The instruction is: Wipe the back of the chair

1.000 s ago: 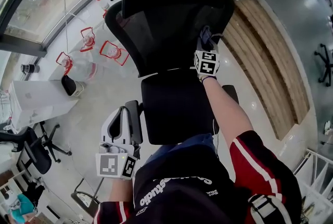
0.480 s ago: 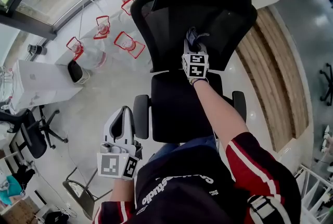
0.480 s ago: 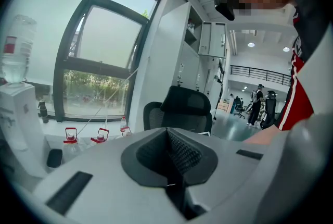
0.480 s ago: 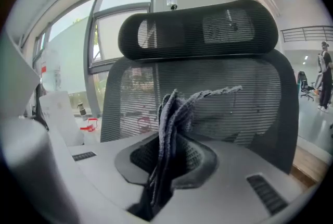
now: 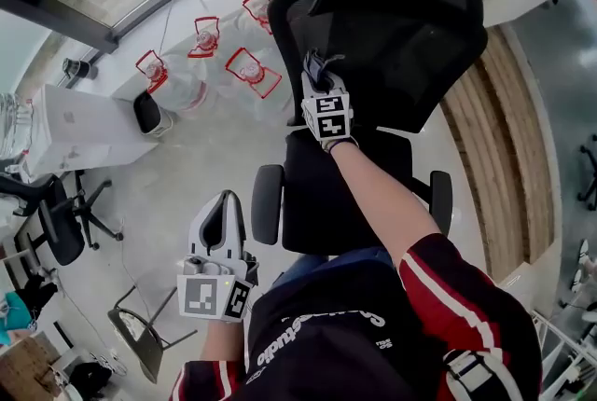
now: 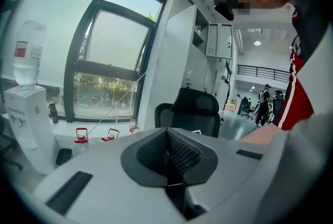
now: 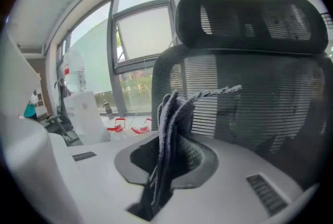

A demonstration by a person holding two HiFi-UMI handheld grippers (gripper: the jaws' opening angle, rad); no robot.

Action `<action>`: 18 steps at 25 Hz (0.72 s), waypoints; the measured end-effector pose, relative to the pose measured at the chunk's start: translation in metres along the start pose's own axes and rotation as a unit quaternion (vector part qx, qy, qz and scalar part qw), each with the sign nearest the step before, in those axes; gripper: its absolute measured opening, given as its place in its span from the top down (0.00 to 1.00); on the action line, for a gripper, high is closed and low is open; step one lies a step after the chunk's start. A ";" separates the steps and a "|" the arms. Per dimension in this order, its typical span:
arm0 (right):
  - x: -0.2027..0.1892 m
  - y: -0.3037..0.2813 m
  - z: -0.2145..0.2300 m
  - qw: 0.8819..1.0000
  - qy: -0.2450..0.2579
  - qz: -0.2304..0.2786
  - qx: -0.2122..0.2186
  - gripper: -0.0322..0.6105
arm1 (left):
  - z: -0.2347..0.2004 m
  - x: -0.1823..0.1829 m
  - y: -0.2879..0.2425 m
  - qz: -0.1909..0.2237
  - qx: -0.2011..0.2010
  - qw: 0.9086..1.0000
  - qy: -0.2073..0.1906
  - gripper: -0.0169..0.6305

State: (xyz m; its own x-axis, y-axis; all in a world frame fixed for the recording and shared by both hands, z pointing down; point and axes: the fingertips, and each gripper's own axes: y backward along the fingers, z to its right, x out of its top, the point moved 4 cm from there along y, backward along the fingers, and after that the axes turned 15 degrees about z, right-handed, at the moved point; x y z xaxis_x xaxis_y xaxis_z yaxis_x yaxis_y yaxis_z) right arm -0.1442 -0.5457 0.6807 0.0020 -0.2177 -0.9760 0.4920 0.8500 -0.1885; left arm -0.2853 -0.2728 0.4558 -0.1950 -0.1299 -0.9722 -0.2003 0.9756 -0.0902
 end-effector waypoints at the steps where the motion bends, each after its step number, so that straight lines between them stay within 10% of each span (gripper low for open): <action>1: 0.001 -0.005 -0.010 1.000 -0.003 -0.002 0.014 0.84 | -0.002 0.000 0.002 0.000 0.003 1.000 0.000 0.94; 9: 0.016 -0.004 -0.064 0.992 -0.025 0.001 0.121 0.84 | -0.007 0.005 0.007 0.005 0.005 1.000 0.000 0.94; 18: 0.005 0.075 0.017 0.999 -0.030 0.005 0.041 0.84 | 0.048 -0.004 -0.019 0.003 -0.064 0.998 0.002 0.94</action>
State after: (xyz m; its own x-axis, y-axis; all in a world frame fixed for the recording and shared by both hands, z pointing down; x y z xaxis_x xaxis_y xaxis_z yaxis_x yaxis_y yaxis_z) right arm -0.0923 -0.4915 0.6636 0.0589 -0.2392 -0.9692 0.5621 0.8103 -0.1659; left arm -0.2351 -0.2821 0.4510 -0.2000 -0.1246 -0.9718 -0.3200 0.9458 -0.0554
